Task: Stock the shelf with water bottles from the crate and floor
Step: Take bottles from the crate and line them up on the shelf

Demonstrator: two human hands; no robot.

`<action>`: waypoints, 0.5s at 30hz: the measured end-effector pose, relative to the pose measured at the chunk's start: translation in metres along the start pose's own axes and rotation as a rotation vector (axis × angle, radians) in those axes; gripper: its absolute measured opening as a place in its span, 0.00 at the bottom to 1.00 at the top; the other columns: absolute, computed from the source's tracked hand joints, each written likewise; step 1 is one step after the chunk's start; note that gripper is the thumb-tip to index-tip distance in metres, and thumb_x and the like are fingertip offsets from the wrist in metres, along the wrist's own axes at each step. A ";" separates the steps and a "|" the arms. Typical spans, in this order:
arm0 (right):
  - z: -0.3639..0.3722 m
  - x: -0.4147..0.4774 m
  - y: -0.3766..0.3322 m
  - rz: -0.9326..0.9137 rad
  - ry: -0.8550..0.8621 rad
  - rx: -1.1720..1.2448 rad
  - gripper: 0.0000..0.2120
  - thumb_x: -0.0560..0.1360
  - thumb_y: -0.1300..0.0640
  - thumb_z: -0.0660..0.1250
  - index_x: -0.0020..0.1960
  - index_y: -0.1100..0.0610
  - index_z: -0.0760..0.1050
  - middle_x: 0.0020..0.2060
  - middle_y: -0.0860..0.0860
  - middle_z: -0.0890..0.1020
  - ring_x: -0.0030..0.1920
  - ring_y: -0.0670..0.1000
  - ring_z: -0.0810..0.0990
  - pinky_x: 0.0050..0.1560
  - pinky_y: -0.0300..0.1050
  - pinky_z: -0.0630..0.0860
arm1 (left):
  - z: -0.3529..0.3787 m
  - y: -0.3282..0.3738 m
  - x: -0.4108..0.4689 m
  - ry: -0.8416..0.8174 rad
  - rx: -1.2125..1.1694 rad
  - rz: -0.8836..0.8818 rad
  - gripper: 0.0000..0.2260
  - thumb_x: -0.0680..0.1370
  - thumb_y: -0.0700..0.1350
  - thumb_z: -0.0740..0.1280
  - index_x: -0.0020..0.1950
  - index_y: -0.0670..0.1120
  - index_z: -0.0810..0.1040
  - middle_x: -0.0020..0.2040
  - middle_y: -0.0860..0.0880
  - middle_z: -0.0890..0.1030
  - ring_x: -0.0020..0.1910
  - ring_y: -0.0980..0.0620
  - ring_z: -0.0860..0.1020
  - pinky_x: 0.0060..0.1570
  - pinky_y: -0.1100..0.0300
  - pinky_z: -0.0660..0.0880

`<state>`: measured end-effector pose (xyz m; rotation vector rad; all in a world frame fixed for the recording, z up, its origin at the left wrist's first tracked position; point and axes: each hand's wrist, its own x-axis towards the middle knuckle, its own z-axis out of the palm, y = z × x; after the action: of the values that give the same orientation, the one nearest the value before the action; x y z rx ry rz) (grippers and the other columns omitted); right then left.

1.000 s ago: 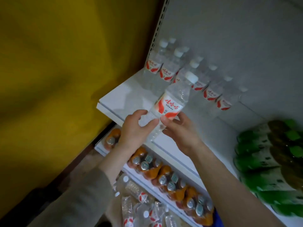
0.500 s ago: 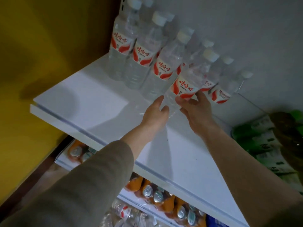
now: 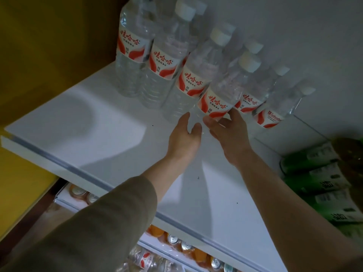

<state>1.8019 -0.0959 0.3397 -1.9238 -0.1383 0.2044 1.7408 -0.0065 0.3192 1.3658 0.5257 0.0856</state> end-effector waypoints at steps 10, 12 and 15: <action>0.001 0.013 -0.001 -0.016 0.021 -0.069 0.10 0.74 0.63 0.68 0.54 0.60 0.74 0.42 0.47 0.79 0.40 0.41 0.77 0.42 0.28 0.76 | 0.008 0.010 0.007 0.001 -0.029 -0.074 0.22 0.80 0.46 0.58 0.73 0.44 0.59 0.72 0.45 0.66 0.71 0.47 0.65 0.66 0.56 0.64; 0.000 0.014 0.000 -0.023 0.019 -0.086 0.11 0.74 0.62 0.67 0.56 0.61 0.74 0.43 0.48 0.80 0.41 0.42 0.77 0.44 0.30 0.76 | 0.008 0.010 0.007 -0.005 -0.017 -0.071 0.22 0.80 0.46 0.58 0.73 0.44 0.59 0.73 0.45 0.65 0.71 0.47 0.65 0.66 0.57 0.64; 0.001 0.014 -0.001 -0.014 0.015 -0.071 0.12 0.74 0.63 0.67 0.58 0.62 0.73 0.47 0.50 0.80 0.44 0.44 0.78 0.48 0.36 0.76 | 0.008 0.010 0.008 -0.013 0.003 -0.078 0.22 0.80 0.46 0.58 0.73 0.44 0.59 0.72 0.44 0.65 0.71 0.46 0.65 0.66 0.56 0.64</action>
<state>1.8153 -0.0920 0.3387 -1.9937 -0.1503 0.1777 1.7538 -0.0083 0.3272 1.3462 0.5676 0.0123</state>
